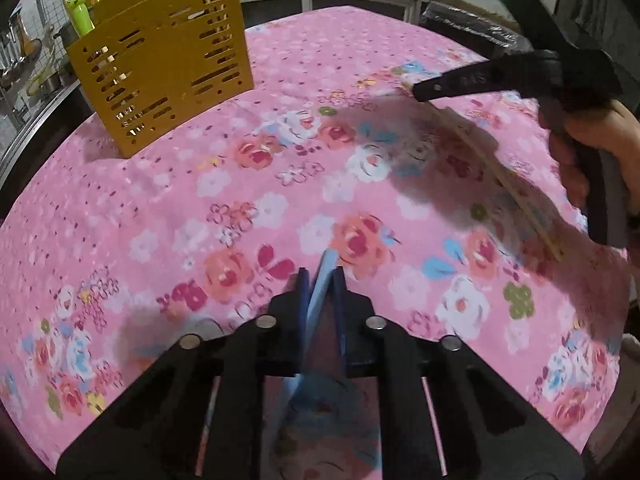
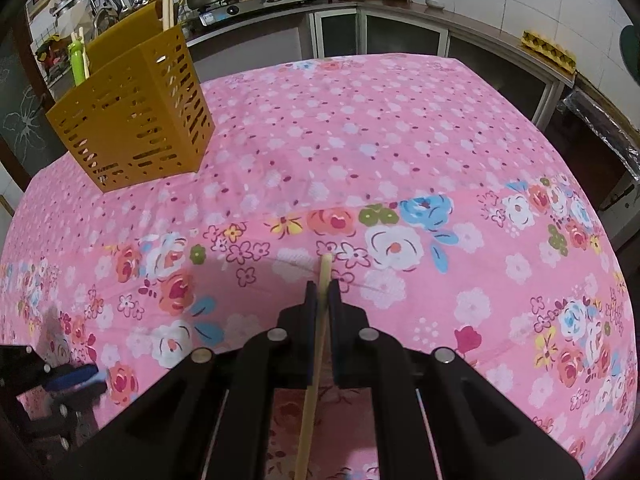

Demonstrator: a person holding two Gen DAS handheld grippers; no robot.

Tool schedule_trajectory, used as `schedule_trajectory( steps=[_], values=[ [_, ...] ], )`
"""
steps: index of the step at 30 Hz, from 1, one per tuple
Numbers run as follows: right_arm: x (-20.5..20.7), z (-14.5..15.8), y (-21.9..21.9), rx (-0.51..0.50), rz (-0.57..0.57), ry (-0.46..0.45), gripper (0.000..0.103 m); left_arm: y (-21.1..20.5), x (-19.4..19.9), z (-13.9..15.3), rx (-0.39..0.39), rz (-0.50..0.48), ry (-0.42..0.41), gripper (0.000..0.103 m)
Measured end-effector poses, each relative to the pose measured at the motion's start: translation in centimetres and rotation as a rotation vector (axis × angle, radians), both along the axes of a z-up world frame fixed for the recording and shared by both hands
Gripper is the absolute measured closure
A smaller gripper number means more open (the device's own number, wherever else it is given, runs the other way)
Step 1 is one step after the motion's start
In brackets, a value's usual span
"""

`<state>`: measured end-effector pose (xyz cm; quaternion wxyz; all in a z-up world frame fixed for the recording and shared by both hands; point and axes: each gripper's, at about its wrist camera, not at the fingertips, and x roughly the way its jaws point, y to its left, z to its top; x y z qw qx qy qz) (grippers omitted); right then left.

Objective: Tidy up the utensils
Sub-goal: 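Close the right tool on a chopstick while the left tool grips a blue utensil, then lift the blue utensil and chopstick and carry both over the yellow holder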

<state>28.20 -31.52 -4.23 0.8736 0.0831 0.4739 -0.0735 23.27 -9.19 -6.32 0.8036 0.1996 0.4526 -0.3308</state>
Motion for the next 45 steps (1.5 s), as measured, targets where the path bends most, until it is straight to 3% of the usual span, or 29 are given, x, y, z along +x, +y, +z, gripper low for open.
schedule_trajectory(
  steps=[7,13,21,24,29,30,31,33,36,38,43,45],
  values=[
    [0.1,0.1,0.2,0.011,0.021,0.002,0.097,0.2,4.0,0.1,-0.014,0.156,0.037,0.097],
    [-0.2,1.6,1.4,0.033,0.062,-0.062,0.097,1.1,5.9,0.9,-0.047,0.304,0.014,0.097],
    [0.2,4.7,3.3,0.056,0.123,-0.179,0.097,3.7,5.6,5.7,-0.152,0.444,-0.146,0.097],
    [1.2,4.8,3.9,0.023,0.156,-0.117,0.097,4.7,5.5,7.3,-0.182,0.492,-0.176,0.097],
    [2.5,2.7,3.6,-0.037,0.141,-0.001,0.095,5.3,6.7,7.9,-0.188,0.529,-0.157,0.097],
    [2.7,2.2,3.3,-0.037,0.133,0.015,0.088,5.4,6.7,8.0,-0.184,0.533,-0.156,0.097],
    [2.9,1.6,2.9,-0.027,0.121,0.039,0.074,5.4,6.9,8.0,-0.18,0.536,-0.154,0.097],
    [3.0,0.8,2.2,-0.021,0.099,0.052,0.066,5.4,7.1,7.7,-0.179,0.537,-0.152,0.097],
    [3.2,0.3,1.9,-0.014,0.099,0.064,0.07,5.2,7.2,7.5,-0.177,0.531,-0.152,0.097],
    [3.5,-0.4,1.9,-0.008,0.098,0.099,0.081,5.2,7.4,7.3,-0.173,0.532,-0.149,0.097],
    [3.9,-0.5,2.4,-0.019,0.095,0.132,0.097,5.3,7.9,7.5,-0.17,0.543,-0.15,0.097],
    [4.2,-0.4,2.3,0.001,0.087,0.125,0.097,5.4,8.0,7.7,-0.174,0.545,-0.15,0.097]
  ],
)
